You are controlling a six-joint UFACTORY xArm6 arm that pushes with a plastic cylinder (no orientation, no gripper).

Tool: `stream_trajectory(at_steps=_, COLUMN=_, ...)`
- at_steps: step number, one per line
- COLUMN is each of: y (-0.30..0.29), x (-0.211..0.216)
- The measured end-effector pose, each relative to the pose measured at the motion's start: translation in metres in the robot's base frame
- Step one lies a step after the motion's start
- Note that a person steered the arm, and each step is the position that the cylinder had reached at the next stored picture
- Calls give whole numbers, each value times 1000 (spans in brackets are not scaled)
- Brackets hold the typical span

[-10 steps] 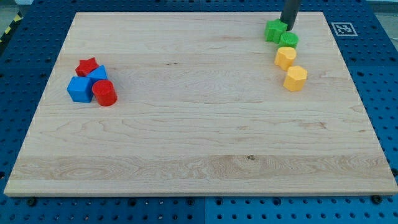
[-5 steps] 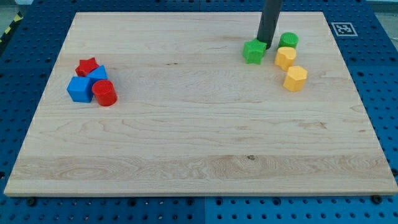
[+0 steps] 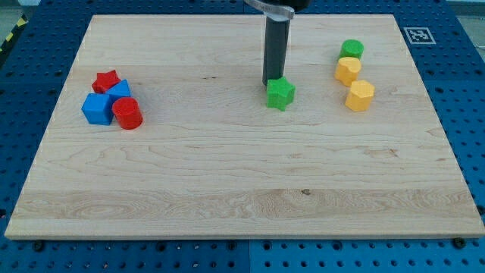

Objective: Move the green star to the bottom center

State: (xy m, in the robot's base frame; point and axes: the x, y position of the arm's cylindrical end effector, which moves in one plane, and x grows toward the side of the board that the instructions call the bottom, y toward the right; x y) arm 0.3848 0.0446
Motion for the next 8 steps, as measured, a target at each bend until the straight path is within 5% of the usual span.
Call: stream_trajectory(at_steps=8, y=39, x=86)
